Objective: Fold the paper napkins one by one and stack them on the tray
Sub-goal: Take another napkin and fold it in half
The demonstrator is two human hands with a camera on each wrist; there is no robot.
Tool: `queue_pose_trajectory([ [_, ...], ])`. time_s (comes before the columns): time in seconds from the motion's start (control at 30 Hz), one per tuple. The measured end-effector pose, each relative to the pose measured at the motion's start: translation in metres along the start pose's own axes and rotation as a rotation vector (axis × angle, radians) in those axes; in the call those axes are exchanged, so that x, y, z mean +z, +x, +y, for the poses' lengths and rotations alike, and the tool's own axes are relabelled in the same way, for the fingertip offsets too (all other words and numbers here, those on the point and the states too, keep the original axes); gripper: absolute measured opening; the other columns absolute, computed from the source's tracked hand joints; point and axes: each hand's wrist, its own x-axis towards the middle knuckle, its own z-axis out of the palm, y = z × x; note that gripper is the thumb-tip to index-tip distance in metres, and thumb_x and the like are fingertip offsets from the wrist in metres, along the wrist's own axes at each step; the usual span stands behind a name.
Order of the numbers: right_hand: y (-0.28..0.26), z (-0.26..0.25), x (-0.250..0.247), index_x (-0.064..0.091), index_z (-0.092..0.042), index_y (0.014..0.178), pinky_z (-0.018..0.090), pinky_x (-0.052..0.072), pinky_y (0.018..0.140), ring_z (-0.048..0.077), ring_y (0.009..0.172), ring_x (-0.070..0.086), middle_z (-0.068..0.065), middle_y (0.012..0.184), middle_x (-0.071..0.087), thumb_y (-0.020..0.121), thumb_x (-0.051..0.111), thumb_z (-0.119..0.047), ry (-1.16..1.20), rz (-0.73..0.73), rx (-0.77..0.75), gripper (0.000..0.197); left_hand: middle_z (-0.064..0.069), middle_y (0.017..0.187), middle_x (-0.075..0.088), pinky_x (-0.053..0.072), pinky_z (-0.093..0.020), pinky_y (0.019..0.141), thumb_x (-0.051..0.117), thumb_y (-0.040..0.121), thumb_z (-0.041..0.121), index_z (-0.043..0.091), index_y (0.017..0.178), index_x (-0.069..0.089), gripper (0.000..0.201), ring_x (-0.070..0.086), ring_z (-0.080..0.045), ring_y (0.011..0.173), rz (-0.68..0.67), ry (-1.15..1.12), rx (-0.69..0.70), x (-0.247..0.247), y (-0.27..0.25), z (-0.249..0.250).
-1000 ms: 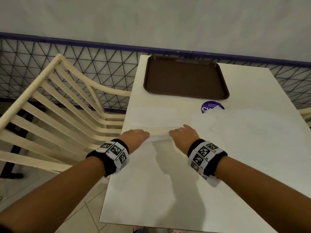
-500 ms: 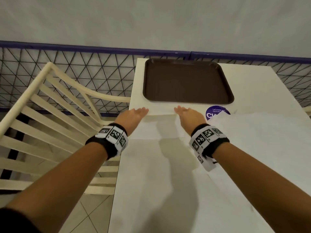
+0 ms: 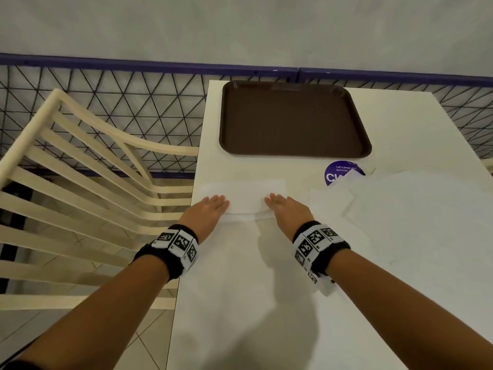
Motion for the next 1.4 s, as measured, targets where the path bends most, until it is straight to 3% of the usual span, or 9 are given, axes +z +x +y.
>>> queue_pose_trajectory([
  [0.07,0.000,0.001,0.003,0.019,-0.015,0.148,0.033,0.025,0.115,0.023,0.139,0.027,0.002,0.156,0.016,0.096,0.028,0.003,-0.009,-0.047,-0.032,0.055,-0.027,0.130,0.051,0.050,-0.044,0.089,0.059,0.070,-0.021,-0.009,0.122,0.054,0.054,0.058,-0.040,0.111,0.046,-0.053,0.034,0.007,0.001,-0.003],
  [0.17,0.002,0.003,0.011,0.014,-0.014,0.149,0.033,0.020,0.116,0.020,0.145,0.014,0.001,0.158,0.005,0.099,0.026,0.000,-0.005,-0.102,-0.040,0.054,-0.021,0.101,0.068,0.057,-0.037,0.058,0.083,0.045,-0.010,-0.006,0.094,0.069,0.051,0.070,-0.034,0.081,0.047,-0.043,0.044,0.012,0.000,-0.002],
  [0.27,0.002,0.006,0.017,0.005,-0.013,0.150,0.033,0.011,0.119,0.018,0.147,0.004,0.003,0.159,-0.004,0.102,0.022,-0.016,-0.026,-0.142,-0.050,0.051,-0.010,0.150,0.028,0.043,-0.034,0.102,0.045,0.096,0.024,0.002,0.139,0.036,0.049,0.034,-0.023,0.137,-0.075,-0.079,-0.030,0.011,0.000,0.007],
  [0.33,-0.004,0.009,0.016,0.003,-0.013,0.150,0.034,0.007,0.120,0.018,0.147,0.001,0.004,0.158,-0.006,0.103,0.019,-0.021,-0.021,-0.176,-0.042,0.051,-0.003,0.155,0.015,0.030,-0.030,0.111,0.027,0.100,0.034,0.007,0.144,0.026,0.051,0.021,-0.019,0.141,-0.084,-0.087,-0.083,0.008,-0.001,0.010],
  [0.5,-0.042,0.047,0.008,0.007,-0.012,0.150,0.030,0.006,0.119,0.018,0.147,0.005,0.005,0.159,0.000,0.102,0.025,-0.021,0.096,-0.089,0.135,0.052,-0.017,0.131,0.054,0.037,-0.037,0.103,0.051,0.093,0.024,-0.001,0.119,0.060,0.037,0.051,-0.032,0.121,0.136,-0.158,-0.085,0.000,0.006,0.029],
  [0.6,-0.084,0.093,0.011,0.019,-0.014,0.148,0.030,0.017,0.116,0.020,0.144,0.018,0.005,0.157,0.016,0.100,0.034,-0.021,0.225,0.026,0.370,0.051,-0.018,0.090,0.072,0.054,-0.045,0.075,0.082,0.062,0.009,-0.001,0.087,0.073,0.029,0.069,-0.035,0.083,0.216,-0.156,0.030,-0.014,0.020,0.055],
  [0.7,-0.137,0.135,0.021,0.031,-0.015,0.143,0.033,0.031,0.109,0.022,0.137,0.029,0.007,0.148,0.032,0.096,0.044,-0.024,0.299,0.056,0.601,0.050,-0.010,0.075,0.072,0.056,-0.037,0.060,0.085,0.050,0.007,0.005,0.075,0.074,0.028,0.070,-0.028,0.069,0.272,-0.167,0.183,-0.034,0.035,0.097],
  [0.93,-0.207,0.163,0.052,0.044,-0.015,0.132,0.033,0.037,0.104,0.023,0.127,0.040,0.007,0.134,0.041,0.083,0.063,-0.045,0.430,-0.056,0.775,0.060,-0.004,0.129,0.054,0.037,-0.030,0.097,0.044,0.094,0.020,0.013,0.128,0.054,0.036,0.048,-0.022,0.121,0.183,-0.225,0.360,-0.047,0.056,0.202],
  [1.4,-0.203,0.152,0.066,0.044,-0.007,0.125,0.039,0.045,0.090,0.031,0.119,0.044,0.017,0.129,0.044,0.096,0.039,-0.023,0.227,-0.027,0.651,0.033,-0.002,0.144,0.036,0.033,-0.033,0.099,0.042,0.096,0.022,0.015,0.140,0.037,0.045,0.037,-0.020,0.129,0.016,0.017,0.491,-0.047,0.079,0.274],
])
